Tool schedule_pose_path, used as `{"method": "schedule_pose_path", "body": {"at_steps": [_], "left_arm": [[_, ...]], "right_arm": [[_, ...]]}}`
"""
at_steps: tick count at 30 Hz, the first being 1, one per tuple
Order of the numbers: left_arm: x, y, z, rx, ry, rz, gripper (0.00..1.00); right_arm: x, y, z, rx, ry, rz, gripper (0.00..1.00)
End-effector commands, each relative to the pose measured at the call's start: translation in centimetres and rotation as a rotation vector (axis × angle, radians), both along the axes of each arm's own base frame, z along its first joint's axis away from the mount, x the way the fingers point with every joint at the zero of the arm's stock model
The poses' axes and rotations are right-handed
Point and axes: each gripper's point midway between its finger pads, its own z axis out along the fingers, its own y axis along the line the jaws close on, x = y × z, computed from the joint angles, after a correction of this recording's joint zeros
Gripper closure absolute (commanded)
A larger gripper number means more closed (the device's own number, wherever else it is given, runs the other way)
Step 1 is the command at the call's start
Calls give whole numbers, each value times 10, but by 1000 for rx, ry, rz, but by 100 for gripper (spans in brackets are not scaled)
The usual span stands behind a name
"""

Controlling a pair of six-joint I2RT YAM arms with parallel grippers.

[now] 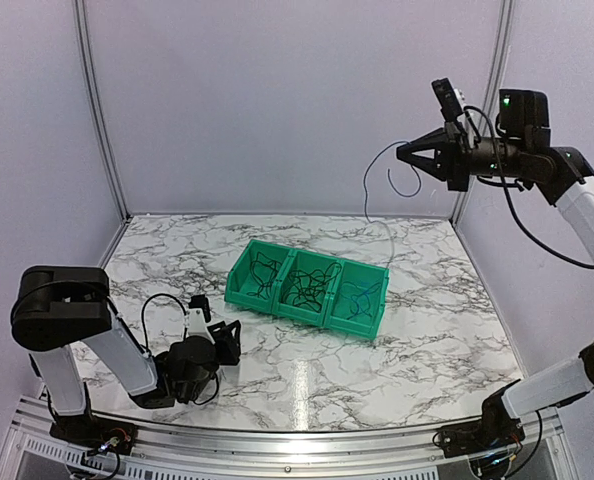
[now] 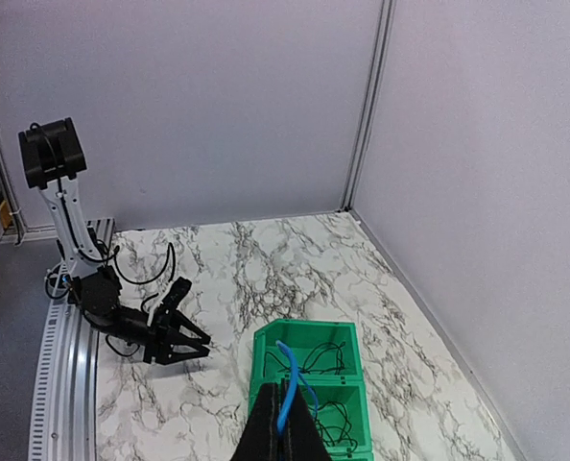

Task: Untangle the cables

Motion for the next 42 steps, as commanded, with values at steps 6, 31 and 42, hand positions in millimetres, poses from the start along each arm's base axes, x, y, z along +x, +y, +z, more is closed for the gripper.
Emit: {"method": "schedule_pose_path", "body": {"at_steps": [6, 31, 42], "left_arm": [[-2, 5, 18, -38, -13, -10, 60], [-3, 4, 19, -55, -10, -15, 59], [-2, -1, 21, -59, -14, -20, 59]], "right_arm": [[27, -9, -24, -21, -15, -104, 100], [48, -16, -61, -25, 55, -113, 100], [37, -16, -30, 16, 12, -87, 100]]}}
